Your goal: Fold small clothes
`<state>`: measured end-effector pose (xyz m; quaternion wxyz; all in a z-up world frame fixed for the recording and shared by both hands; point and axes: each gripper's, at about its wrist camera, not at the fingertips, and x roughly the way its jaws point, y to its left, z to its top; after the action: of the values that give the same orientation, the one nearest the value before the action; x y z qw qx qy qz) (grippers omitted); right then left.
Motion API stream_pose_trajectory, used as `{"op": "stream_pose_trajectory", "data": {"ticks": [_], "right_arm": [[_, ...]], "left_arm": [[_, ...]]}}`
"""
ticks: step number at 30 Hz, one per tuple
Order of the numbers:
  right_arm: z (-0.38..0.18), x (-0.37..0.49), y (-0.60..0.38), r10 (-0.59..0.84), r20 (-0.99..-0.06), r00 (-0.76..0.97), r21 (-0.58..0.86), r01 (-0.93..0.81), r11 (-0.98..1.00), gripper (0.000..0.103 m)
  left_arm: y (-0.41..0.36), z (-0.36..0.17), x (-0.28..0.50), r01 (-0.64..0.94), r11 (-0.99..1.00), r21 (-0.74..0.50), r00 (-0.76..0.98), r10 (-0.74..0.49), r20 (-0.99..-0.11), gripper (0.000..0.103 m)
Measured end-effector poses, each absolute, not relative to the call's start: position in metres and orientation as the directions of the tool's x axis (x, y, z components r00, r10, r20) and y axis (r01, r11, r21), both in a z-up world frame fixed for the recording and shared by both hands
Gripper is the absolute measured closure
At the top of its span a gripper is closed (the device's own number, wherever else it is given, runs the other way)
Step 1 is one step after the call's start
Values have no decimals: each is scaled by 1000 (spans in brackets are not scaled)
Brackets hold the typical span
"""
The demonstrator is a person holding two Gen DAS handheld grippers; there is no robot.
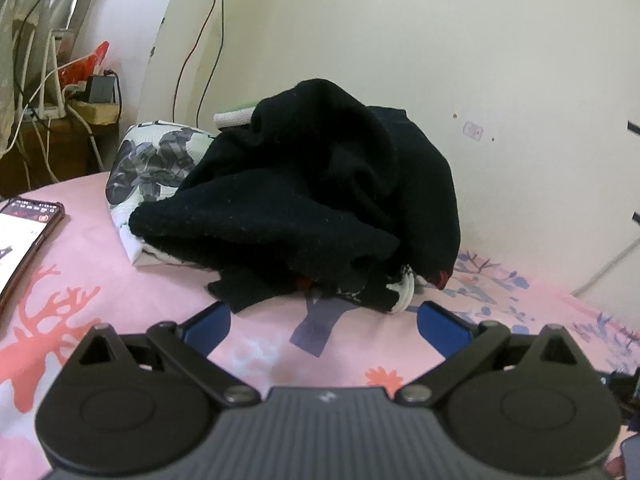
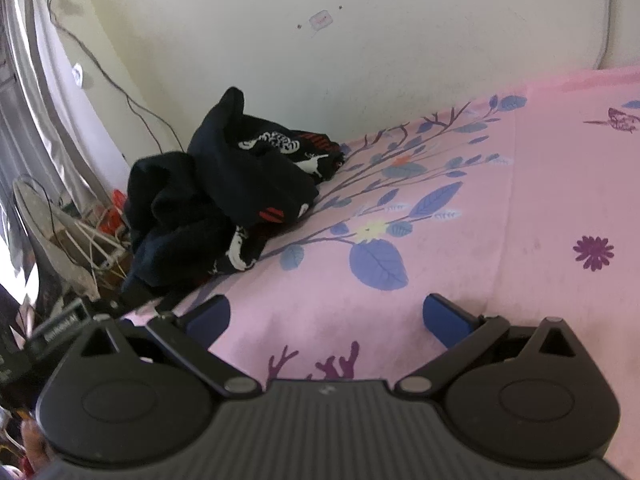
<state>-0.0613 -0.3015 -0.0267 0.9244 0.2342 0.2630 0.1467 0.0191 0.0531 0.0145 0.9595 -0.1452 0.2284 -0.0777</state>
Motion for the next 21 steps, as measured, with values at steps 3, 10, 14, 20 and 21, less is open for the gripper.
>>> {"op": "stream_pose_trajectory", "data": {"ticks": [3, 10, 14, 20, 21], "right_arm": [[-24, -58, -300, 397, -446, 802, 477, -162, 864, 6], [37, -32, -279, 364, -385, 848, 278, -269, 922, 55], [84, 15, -247, 397, -328, 858, 170, -359, 918, 47], [96, 100, -180, 451, -398, 798, 158, -425, 891, 28], [91, 113, -170, 445, -434, 784, 163, -417, 894, 45]], "left_arm": [[59, 14, 19, 84, 934, -347, 885, -230, -406, 0], [65, 15, 15, 106, 922, -371, 894, -251, -370, 0], [66, 16, 12, 116, 922, -370, 905, -252, -343, 0], [70, 17, 10, 104, 921, -375, 917, -235, -323, 0], [69, 17, 10, 101, 922, -373, 918, -231, -323, 0]]}}
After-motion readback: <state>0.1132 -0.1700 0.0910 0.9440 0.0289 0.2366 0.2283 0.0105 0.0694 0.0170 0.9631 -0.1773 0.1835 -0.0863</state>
